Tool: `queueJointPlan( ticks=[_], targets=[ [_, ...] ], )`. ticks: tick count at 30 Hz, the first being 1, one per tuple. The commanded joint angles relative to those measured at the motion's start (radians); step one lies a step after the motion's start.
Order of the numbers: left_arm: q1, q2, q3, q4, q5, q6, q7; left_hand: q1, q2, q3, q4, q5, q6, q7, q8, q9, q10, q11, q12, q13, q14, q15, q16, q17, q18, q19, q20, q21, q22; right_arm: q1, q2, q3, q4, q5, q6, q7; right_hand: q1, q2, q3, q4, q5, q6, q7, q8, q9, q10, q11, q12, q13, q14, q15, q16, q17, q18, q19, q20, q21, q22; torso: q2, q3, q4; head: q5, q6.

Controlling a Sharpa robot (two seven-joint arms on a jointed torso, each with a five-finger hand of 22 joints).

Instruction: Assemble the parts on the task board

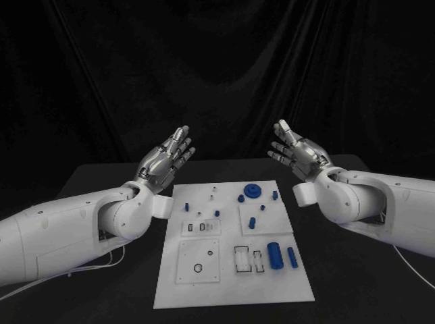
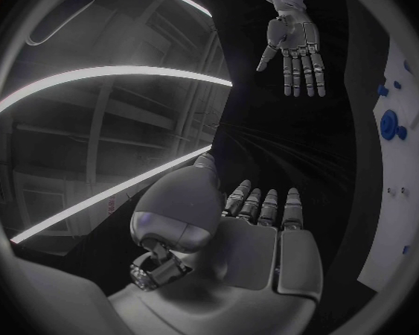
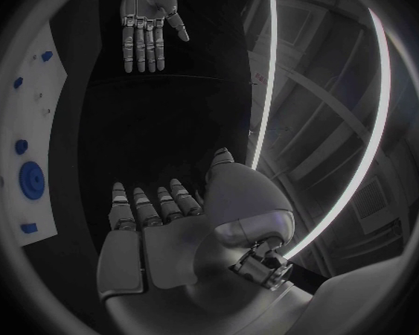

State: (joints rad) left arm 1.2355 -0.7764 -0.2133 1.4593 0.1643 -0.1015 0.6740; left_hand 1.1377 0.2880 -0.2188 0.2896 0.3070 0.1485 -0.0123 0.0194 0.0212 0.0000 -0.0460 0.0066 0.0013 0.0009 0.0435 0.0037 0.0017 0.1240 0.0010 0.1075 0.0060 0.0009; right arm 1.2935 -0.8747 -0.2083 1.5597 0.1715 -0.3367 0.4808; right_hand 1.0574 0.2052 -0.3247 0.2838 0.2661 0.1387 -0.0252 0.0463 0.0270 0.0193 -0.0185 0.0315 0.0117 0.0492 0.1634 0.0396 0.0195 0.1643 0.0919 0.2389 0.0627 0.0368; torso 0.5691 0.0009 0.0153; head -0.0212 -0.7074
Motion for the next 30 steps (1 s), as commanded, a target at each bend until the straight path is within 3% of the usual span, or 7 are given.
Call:
queueJointPlan(
  ticks=[1,4,7,14,19,26,30],
  targets=[
    [0.001,-0.006,0.001,0.005,0.009,0.035,0.139,0.012,0.003,0.002,0.003,0.004,0.006,-0.003,0.003,0.001,0.000,-0.004,-0.007,-0.001,-0.001,0.010,-0.004,-0.002,0.009,-0.001,0.009,-0.006,-0.001,0.021,0.000,0.001,-0.003,-0.002,0.032,-0.056,0.062,-0.017,0.012,-0.022,0.028,0.031,0.004,0.020,0.007,0.036,0.077,0.054,0.014,0.148,0.036,0.089,0.037,-0.008,0.176,0.039,0.100,0.048,0.003,-0.0018,0.0048,0.001,-0.017],
    [0.001,-0.021,0.001,0.010,0.009,0.043,0.139,0.016,0.003,0.005,0.003,0.006,0.007,-0.003,0.003,0.001,0.000,-0.004,-0.007,-0.001,-0.001,0.017,-0.004,-0.002,0.009,-0.001,0.016,-0.006,-0.001,0.046,0.010,0.001,-0.017,-0.025,0.025,-0.091,0.142,-0.044,0.020,-0.048,0.057,0.112,0.020,0.067,0.020,0.124,0.138,0.165,0.035,0.536,0.042,0.281,0.112,-0.004,0.477,0.050,0.251,0.109,0.006,-0.0079,0.0080,0.011,-0.036],
    [0.001,-0.039,0.001,0.022,0.009,0.041,0.139,0.021,0.002,0.006,0.003,0.005,0.010,-0.003,0.004,0.002,0.000,-0.004,-0.007,-0.001,-0.001,0.024,-0.004,-0.002,0.010,-0.001,0.025,-0.006,-0.001,0.078,0.018,0.001,-0.032,-0.098,0.033,-0.146,0.221,-0.073,0.023,-0.069,0.069,0.155,0.035,0.101,0.023,0.248,0.158,0.297,0.045,0.806,-0.003,0.351,0.138,0.021,0.708,0.032,0.334,0.129,0.012,-0.0157,0.0113,0.014,-0.051],
    [0.005,-0.057,0.001,0.040,0.008,0.038,0.138,0.036,-0.001,0.006,0.002,0.010,0.018,-0.002,0.005,0.003,0.000,-0.002,-0.007,-0.001,-0.001,0.032,-0.004,-0.002,0.016,-0.001,0.041,-0.006,-0.001,0.131,0.015,0.001,-0.054,-0.305,0.066,-0.218,0.293,-0.070,0.028,-0.070,0.064,0.245,0.055,0.165,0.031,0.362,0.151,0.387,0.050,0.960,-0.048,0.327,0.140,0.021,0.841,-0.011,0.340,0.113,0.014,-0.0168,0.0092,0.008,-0.080],
    [0.008,-0.054,0.001,0.036,0.000,0.036,0.139,0.040,-0.001,0.006,0.002,0.011,0.018,-0.001,0.005,0.003,0.000,-0.001,-0.007,-0.001,-0.001,0.034,-0.004,-0.002,0.018,-0.001,0.045,-0.006,-0.001,0.142,0.026,0.001,-0.079,-0.469,0.063,-0.261,0.349,-0.069,0.036,-0.095,0.084,0.259,0.058,0.173,0.029,0.417,0.165,0.410,0.052,1.039,-0.070,0.329,0.156,0.020,0.906,-0.035,0.344,0.108,0.026,-0.0173,0.0152,0.001,-0.069],
    [0.012,-0.057,0.001,0.038,-0.043,0.035,0.146,0.048,-0.001,0.007,0.002,0.016,0.020,0.000,0.005,0.003,0.000,0.001,-0.007,-0.001,-0.001,0.037,-0.004,-0.002,0.021,-0.001,0.050,-0.006,-0.001,0.146,0.047,0.001,-0.085,-1.171,0.063,-0.412,0.436,-0.086,0.093,-0.168,0.026,0.441,0.088,0.215,0.044,0.611,0.133,0.407,0.051,1.296,-0.157,0.548,0.281,0.018,1.151,-0.128,0.492,0.186,0.060,-0.0138,0.0348,-0.013,-0.050],
    [0.013,-0.059,0.001,0.042,-0.053,0.036,0.146,0.052,0.000,0.007,0.002,0.017,0.021,0.001,0.005,0.003,0.000,0.001,-0.007,-0.001,-0.001,0.038,-0.004,-0.002,0.023,-0.001,0.054,-0.006,-0.001,0.147,0.073,0.001,-0.095,-1.590,0.120,-0.469,0.436,-0.115,0.134,-0.171,-0.036,0.602,0.061,0.239,0.062,0.741,0.097,0.371,0.053,1.381,-0.196,0.649,0.353,0.019,1.227,-0.167,0.575,0.241,0.062,-0.0155,0.0366,-0.005,-0.066]
  ],
)
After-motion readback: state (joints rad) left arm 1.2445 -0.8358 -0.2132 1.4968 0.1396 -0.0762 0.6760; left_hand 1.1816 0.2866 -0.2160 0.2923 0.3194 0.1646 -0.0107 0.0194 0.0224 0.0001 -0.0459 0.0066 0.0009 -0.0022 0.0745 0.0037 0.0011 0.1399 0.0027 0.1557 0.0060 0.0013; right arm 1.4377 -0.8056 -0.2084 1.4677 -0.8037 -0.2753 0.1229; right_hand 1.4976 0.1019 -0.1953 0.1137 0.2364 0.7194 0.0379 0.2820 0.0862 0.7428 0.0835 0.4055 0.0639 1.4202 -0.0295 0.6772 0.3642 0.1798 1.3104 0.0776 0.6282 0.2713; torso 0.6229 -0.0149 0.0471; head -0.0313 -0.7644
